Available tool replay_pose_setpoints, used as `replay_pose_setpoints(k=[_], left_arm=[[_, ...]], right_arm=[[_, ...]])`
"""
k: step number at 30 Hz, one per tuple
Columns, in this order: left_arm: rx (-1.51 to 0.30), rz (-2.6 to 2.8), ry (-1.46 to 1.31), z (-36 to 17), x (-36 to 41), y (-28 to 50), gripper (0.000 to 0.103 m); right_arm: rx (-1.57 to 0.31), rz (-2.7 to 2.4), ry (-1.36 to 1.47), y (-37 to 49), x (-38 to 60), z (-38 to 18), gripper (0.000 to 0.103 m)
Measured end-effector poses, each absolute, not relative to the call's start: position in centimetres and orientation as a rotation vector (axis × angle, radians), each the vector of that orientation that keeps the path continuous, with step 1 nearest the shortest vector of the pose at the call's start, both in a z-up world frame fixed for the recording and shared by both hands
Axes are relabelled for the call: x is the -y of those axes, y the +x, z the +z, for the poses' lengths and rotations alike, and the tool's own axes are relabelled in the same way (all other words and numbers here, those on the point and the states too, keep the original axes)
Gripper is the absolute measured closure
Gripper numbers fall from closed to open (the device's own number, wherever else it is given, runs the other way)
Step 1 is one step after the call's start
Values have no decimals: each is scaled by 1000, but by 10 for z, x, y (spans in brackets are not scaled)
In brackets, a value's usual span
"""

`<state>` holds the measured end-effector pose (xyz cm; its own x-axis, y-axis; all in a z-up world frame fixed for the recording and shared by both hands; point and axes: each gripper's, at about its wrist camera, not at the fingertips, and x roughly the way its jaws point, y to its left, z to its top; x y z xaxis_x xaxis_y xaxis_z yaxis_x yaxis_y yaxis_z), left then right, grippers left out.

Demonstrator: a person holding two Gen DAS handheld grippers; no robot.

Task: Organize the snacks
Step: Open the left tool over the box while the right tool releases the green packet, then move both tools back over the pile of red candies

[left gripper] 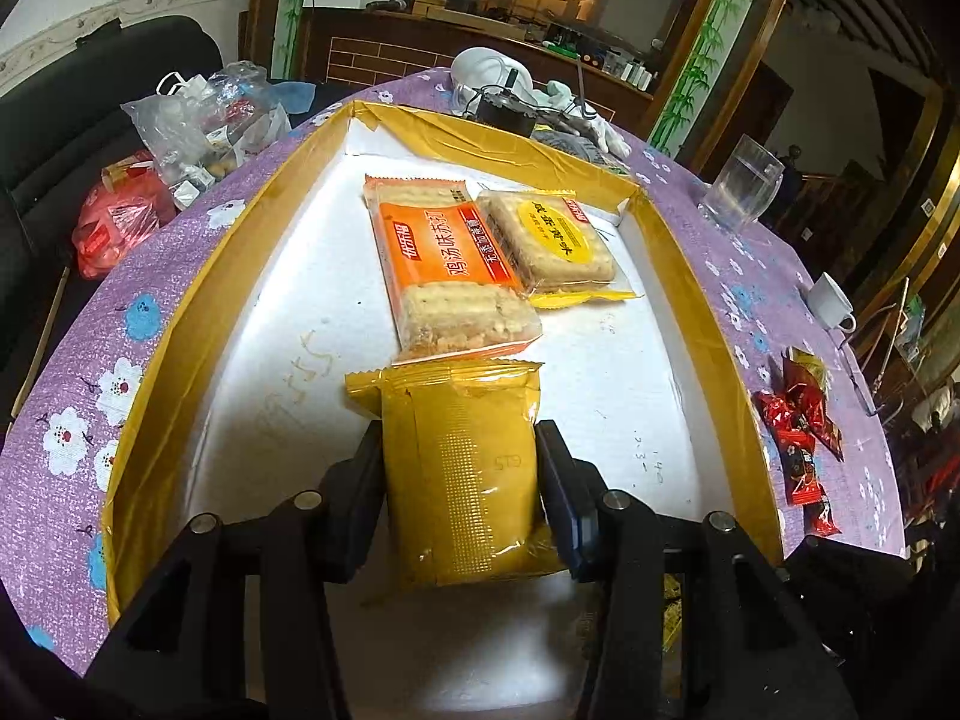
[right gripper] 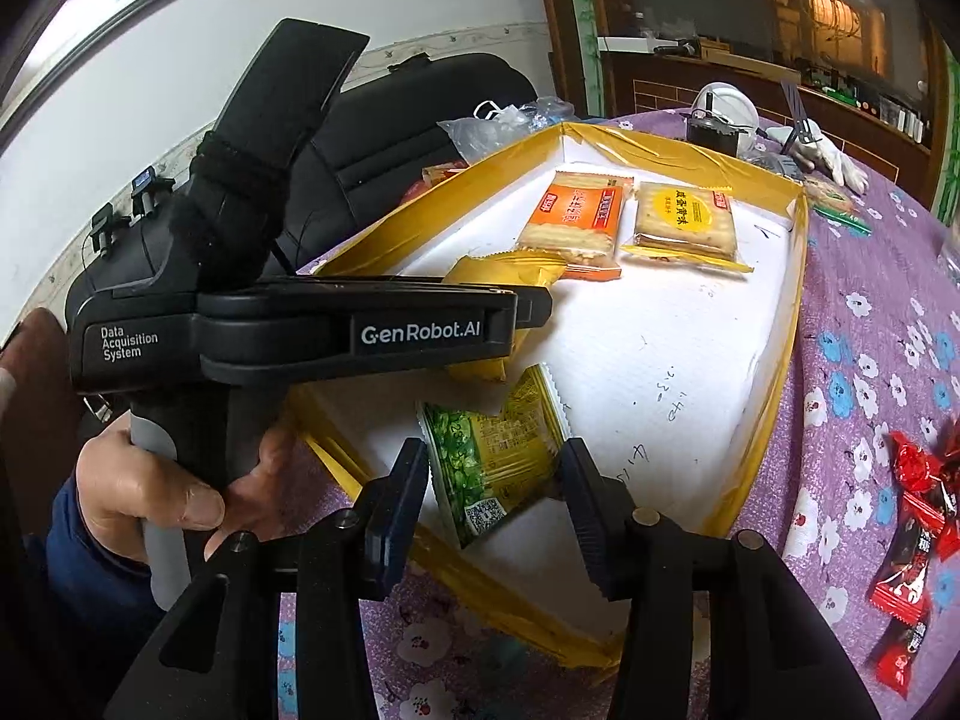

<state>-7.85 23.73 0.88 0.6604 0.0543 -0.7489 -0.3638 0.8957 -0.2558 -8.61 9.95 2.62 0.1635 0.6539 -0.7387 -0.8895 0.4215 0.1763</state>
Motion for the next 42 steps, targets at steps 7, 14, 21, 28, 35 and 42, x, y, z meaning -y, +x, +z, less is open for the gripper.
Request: replay_pose_setpoints(k=[7, 14, 21, 28, 35, 42], left_arm=[[-819, 247, -410, 9, -238, -79, 57], [-795, 242, -424, 11, -241, -82, 54], [-783, 249, -433, 13, -241, -84, 48], [-778, 252, -435, 14, -241, -85, 48], [-778, 260, -451, 14, -243, -88, 47], [-787, 266, -449, 15, -238, -90, 47]], right_arm=[[-850, 1127, -333, -87, -99, 27, 56], [-850, 1125, -331, -88, -97, 27, 56], [-860, 1122, -309, -84, -95, 28, 55], [-889, 1109, -220, -72, -85, 35, 46], [-908, 1081, -75, -53, -55, 53, 46], [-916, 1024, 11, -30, -15, 64, 45]])
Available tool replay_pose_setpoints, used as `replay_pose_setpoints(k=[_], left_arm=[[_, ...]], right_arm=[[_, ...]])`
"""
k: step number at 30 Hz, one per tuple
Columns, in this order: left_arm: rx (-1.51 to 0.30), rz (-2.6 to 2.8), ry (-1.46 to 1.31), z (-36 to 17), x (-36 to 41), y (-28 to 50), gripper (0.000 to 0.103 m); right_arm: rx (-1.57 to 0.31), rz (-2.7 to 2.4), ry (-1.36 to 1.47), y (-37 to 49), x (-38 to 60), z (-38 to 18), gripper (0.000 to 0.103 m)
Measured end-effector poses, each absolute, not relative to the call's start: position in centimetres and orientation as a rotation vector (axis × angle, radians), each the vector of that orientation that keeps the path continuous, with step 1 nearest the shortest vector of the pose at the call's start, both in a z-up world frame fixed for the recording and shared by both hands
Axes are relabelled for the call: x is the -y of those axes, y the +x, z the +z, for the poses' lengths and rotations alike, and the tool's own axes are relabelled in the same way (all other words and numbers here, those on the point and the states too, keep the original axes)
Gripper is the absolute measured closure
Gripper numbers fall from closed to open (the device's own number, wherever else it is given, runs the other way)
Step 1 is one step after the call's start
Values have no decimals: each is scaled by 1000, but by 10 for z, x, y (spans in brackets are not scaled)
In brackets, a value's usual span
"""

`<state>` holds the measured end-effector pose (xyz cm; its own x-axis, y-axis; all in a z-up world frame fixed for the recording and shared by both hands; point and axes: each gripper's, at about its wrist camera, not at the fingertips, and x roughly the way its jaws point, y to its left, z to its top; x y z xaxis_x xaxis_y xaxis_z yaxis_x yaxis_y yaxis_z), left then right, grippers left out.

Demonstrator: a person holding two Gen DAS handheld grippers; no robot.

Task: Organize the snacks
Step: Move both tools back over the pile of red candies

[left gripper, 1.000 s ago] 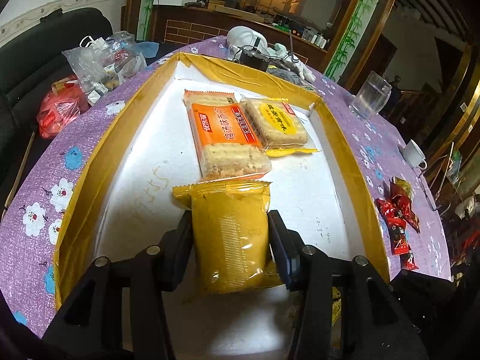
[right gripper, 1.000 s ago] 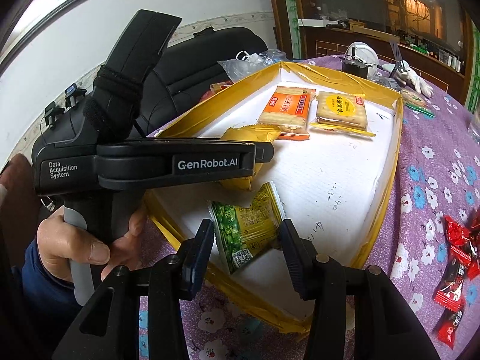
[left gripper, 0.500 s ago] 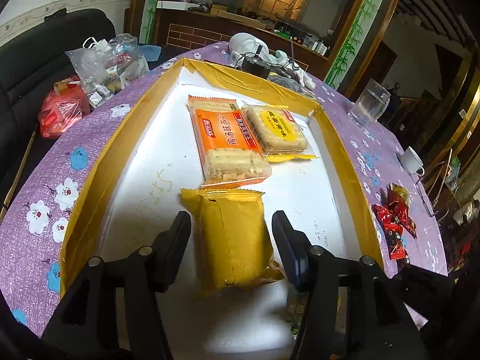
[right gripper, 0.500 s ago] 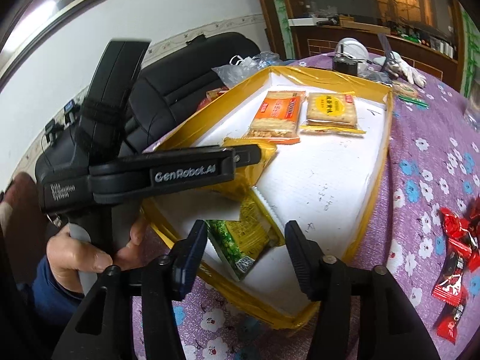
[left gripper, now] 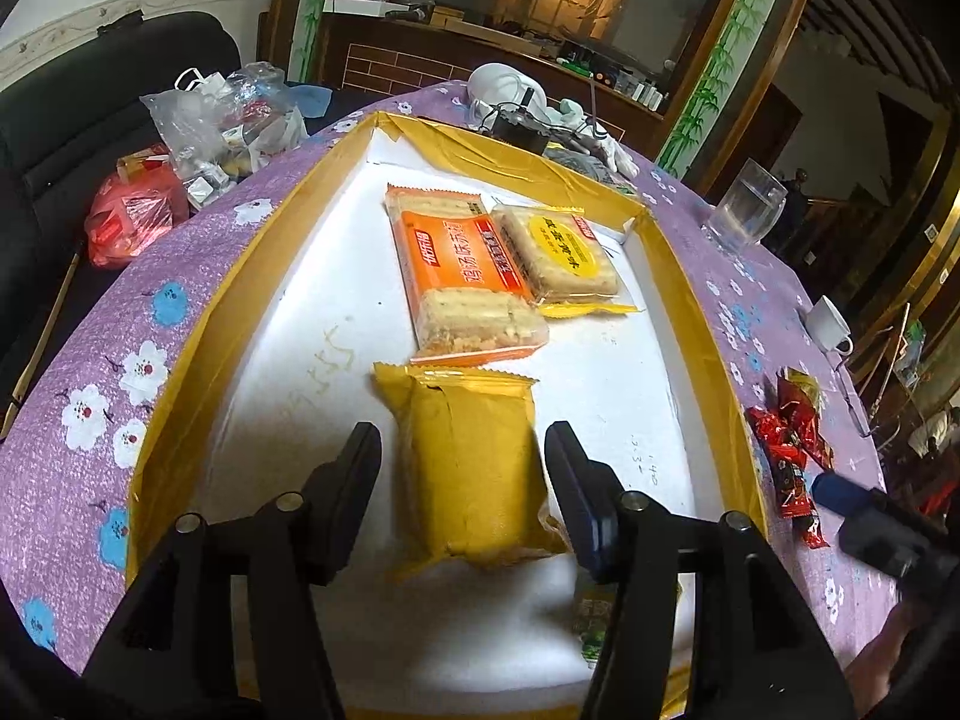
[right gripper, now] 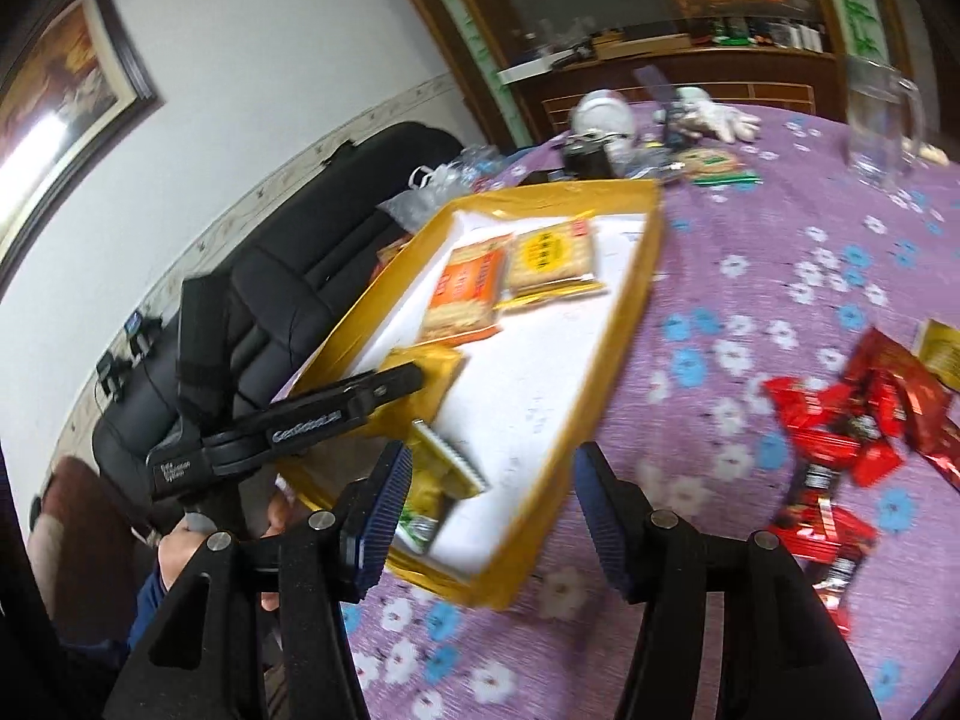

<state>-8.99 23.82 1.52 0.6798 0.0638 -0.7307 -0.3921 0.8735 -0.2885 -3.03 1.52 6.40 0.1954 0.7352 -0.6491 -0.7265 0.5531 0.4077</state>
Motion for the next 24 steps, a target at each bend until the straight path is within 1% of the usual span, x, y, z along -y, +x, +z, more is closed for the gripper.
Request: replay_pose_setpoints(k=[3, 4, 13, 18, 24], left_arm=[[-793, 258, -433, 17, -231, -90, 47], [-792, 259, -428, 18, -230, -90, 47], [-766, 207, -381, 43, -201, -85, 47], [-746, 117, -313, 66, -167, -80, 47], [-798, -52, -285, 74, -117, -61, 48]], right_arm=[[-922, 998, 54, -15, 5, 67, 45], [-924, 985, 73, -9, 13, 68, 44], [-944, 899, 205, 38, 72, 76, 43], [-965, 833, 225, 67, 106, 73, 43], [-1001, 708, 279, 110, 151, 53, 43]])
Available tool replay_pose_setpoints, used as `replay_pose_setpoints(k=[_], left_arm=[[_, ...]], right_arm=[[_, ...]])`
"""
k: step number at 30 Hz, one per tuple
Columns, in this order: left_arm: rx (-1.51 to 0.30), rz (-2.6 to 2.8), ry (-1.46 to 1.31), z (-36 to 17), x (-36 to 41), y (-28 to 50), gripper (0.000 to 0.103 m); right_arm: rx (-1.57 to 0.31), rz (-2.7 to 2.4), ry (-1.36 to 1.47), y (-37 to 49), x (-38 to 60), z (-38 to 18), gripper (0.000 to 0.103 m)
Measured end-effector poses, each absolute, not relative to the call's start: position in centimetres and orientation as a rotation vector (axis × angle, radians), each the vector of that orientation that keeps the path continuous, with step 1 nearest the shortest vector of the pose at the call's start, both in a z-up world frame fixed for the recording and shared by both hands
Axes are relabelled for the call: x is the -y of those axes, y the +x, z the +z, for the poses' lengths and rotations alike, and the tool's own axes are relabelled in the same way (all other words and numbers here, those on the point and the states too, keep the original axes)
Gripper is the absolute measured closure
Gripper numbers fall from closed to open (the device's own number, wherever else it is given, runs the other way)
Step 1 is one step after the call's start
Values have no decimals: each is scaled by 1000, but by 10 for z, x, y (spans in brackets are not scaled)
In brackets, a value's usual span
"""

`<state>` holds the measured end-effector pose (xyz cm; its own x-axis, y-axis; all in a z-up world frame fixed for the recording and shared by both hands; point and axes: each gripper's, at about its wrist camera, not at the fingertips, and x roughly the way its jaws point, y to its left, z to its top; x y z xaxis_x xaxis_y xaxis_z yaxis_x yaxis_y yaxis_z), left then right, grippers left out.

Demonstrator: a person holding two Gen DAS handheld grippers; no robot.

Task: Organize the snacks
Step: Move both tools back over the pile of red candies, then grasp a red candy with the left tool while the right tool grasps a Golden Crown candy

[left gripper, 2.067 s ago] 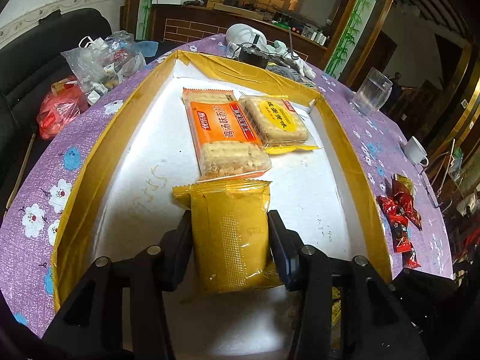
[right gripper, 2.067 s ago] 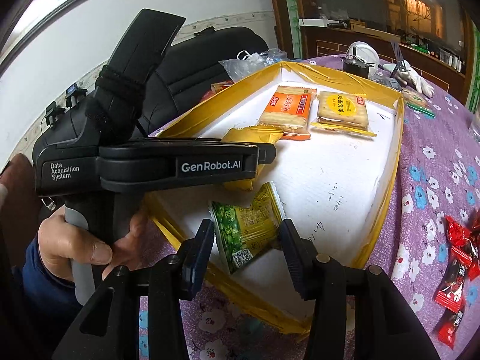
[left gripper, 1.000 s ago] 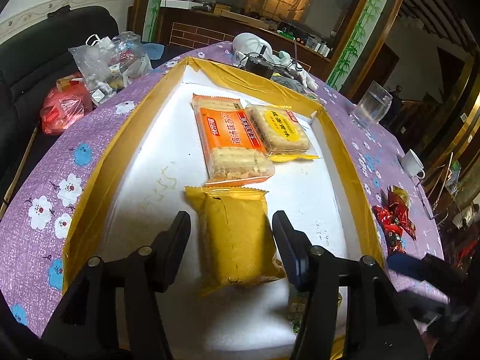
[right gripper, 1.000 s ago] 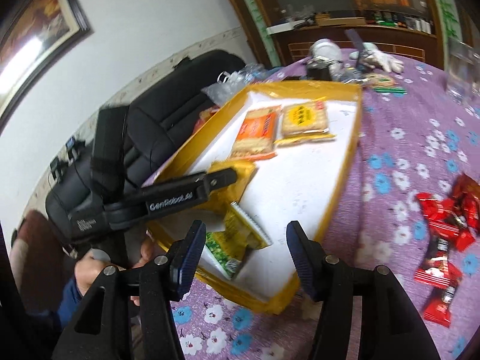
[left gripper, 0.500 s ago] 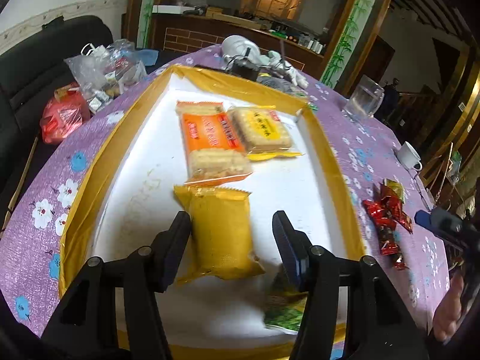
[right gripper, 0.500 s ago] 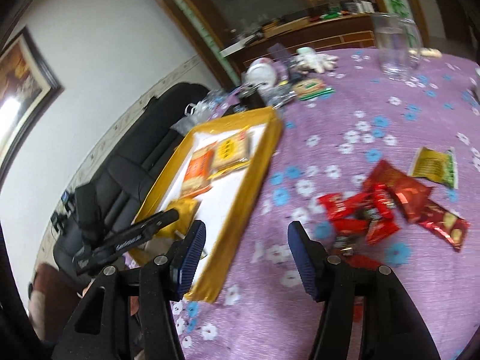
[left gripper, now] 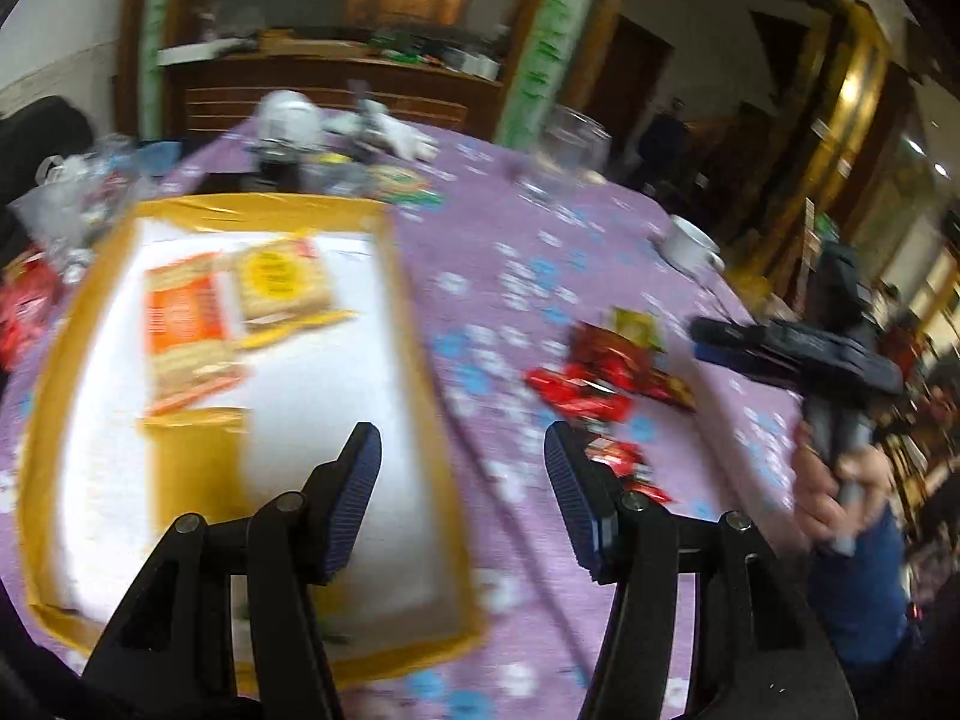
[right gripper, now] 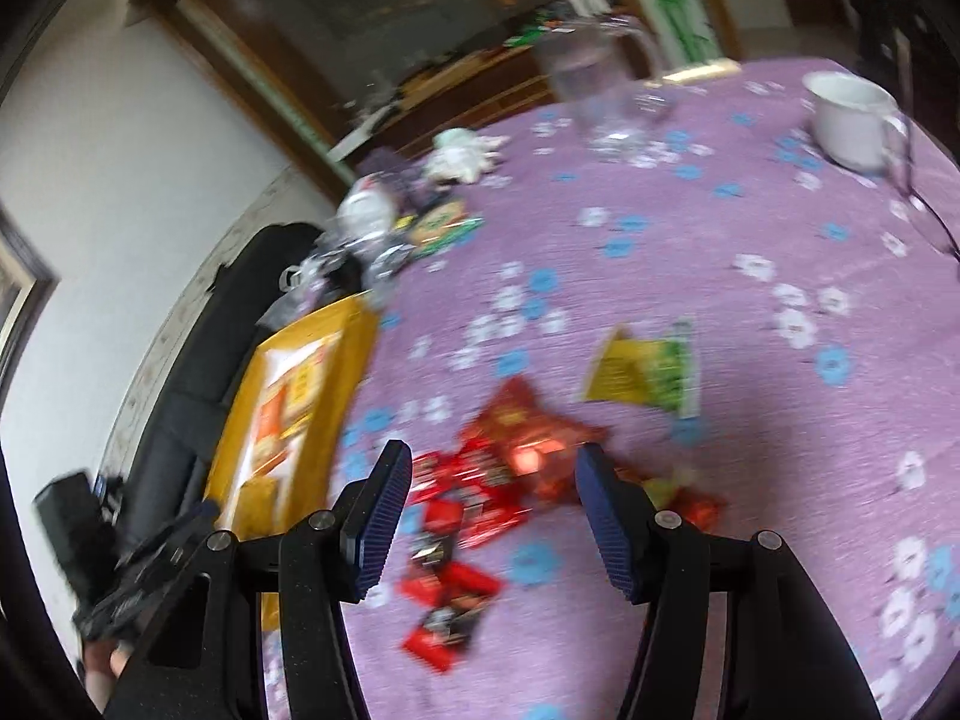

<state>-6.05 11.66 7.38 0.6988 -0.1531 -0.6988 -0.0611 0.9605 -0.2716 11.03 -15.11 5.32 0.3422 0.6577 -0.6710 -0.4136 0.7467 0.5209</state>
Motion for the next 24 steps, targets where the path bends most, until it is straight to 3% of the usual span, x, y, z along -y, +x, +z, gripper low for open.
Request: replay_pose_setpoints(k=[9, 19, 24], left_arm=[[-924, -173, -282, 50, -57, -16, 48], [-996, -168, -247, 31, -38, 9, 48], [-1024, -176, -187, 19, -20, 16, 48]], right_arm=[[-1072, 650, 319, 137, 171, 16, 43], [-1099, 703, 31, 109, 134, 12, 46], [-1060, 652, -95, 97, 125, 11, 67]])
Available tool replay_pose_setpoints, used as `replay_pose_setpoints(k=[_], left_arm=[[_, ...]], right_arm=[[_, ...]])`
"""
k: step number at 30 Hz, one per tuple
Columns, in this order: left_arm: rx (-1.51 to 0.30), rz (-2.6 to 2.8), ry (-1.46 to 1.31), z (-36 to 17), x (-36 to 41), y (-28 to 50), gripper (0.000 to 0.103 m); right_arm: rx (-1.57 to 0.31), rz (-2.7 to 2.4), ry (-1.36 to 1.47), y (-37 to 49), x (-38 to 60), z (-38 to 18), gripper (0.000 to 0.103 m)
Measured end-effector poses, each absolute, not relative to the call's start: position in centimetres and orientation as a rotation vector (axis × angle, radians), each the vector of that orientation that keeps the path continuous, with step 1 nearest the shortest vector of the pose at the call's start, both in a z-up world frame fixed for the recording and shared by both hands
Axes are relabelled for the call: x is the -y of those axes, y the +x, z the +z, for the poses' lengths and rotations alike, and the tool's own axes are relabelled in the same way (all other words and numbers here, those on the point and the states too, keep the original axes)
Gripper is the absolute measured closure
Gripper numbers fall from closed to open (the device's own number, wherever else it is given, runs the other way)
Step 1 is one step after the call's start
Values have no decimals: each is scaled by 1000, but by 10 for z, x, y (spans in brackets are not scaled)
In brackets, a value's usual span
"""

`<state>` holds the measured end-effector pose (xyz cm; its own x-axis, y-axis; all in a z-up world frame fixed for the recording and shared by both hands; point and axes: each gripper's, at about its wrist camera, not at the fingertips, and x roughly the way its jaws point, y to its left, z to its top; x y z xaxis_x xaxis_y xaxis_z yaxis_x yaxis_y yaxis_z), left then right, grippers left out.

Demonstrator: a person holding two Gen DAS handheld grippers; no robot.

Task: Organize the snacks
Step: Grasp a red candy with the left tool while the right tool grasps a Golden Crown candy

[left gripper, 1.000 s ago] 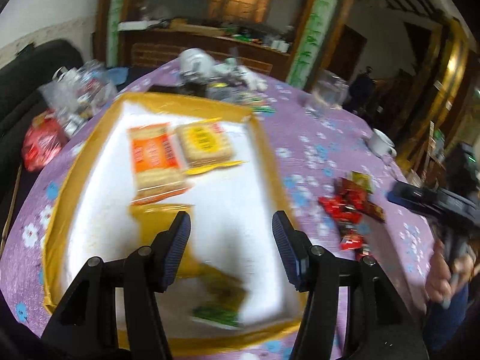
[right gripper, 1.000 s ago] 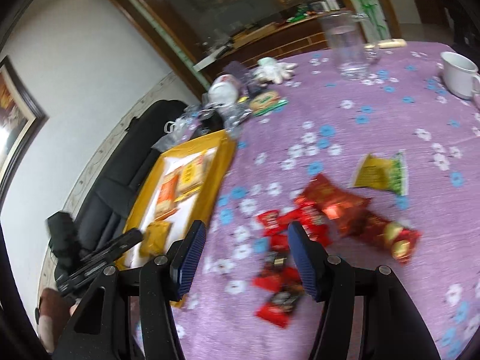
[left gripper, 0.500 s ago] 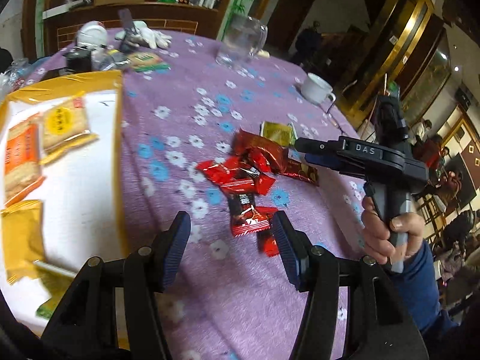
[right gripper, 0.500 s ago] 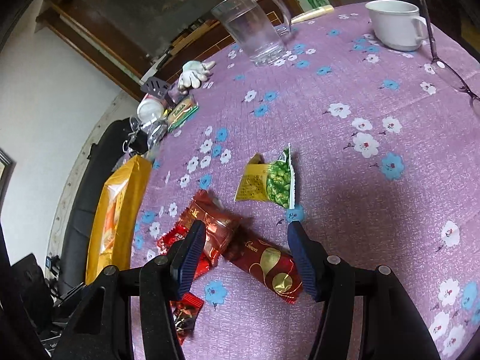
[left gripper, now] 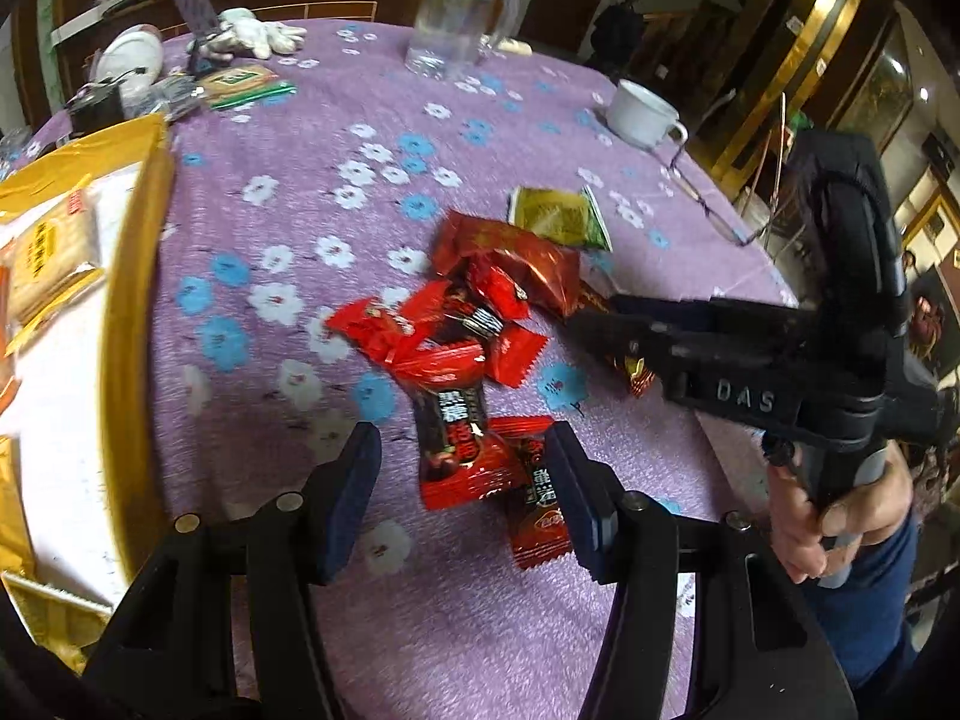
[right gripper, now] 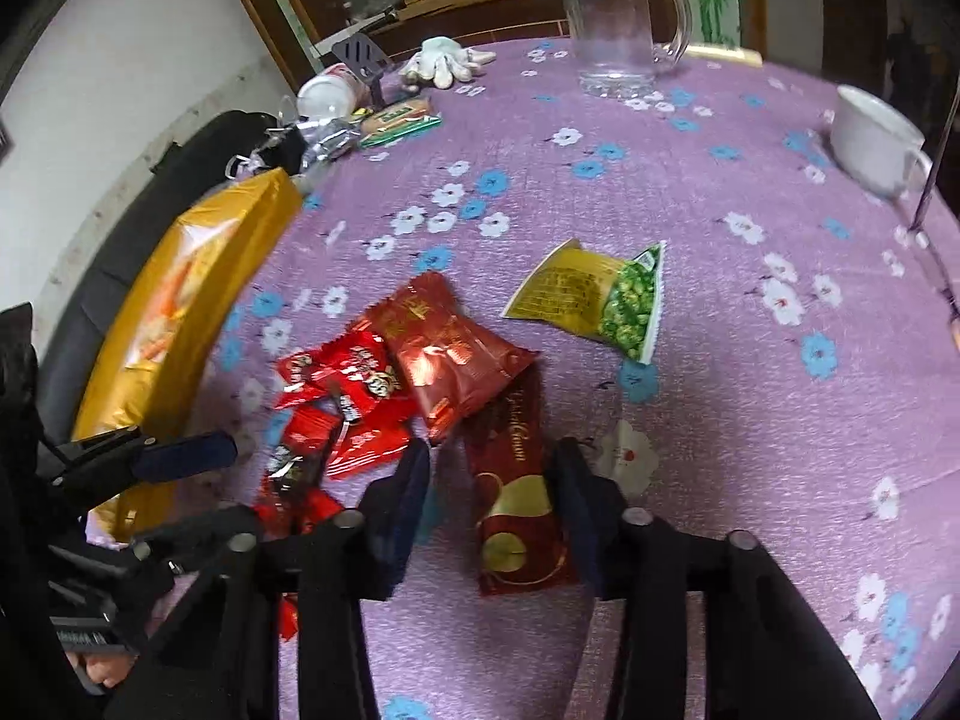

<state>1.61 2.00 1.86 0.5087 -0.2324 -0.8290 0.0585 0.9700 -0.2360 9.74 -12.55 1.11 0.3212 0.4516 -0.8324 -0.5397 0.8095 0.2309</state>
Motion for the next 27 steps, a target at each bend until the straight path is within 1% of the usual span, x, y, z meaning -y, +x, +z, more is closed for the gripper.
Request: replay_pose_setpoints(k=[1, 4, 6, 9, 10, 11, 13, 15, 18, 23, 27], left_arm=[[-1025, -175, -171, 17, -17, 17, 48], [-1016, -166, -138, 11, -10, 18, 49], [-998, -161, -128, 11, -9, 19, 56], [-983, -154, -126, 9, -11, 21, 62], [-974, -151, -125, 9, -11, 21, 63], [-969, -150, -122, 8, -11, 22, 64], [-962, -148, -119, 8, -11, 21, 64], [-965, -150, -106, 9, -9, 20, 64], [-975, -158, -105, 10, -9, 18, 64], [-973, -172, -187, 9, -23, 24, 64], [-952, -166, -248, 9, -32, 25, 64]], right_arm=[[-1056, 636, -105, 97, 126, 11, 76], [-1064, 619, -77, 99, 133, 11, 79], [-1061, 593, -70, 100, 137, 12, 79], [-1056, 578, -77, 101, 136, 13, 78], [-1054, 577, -84, 101, 134, 13, 76], [-1052, 577, -91, 100, 133, 13, 75], [-1038, 566, -125, 97, 128, 13, 74], [-1027, 560, -160, 94, 123, 13, 70], [-1006, 545, -223, 89, 117, 12, 70], [-984, 513, -275, 84, 114, 11, 74], [-989, 486, -258, 86, 118, 12, 77]])
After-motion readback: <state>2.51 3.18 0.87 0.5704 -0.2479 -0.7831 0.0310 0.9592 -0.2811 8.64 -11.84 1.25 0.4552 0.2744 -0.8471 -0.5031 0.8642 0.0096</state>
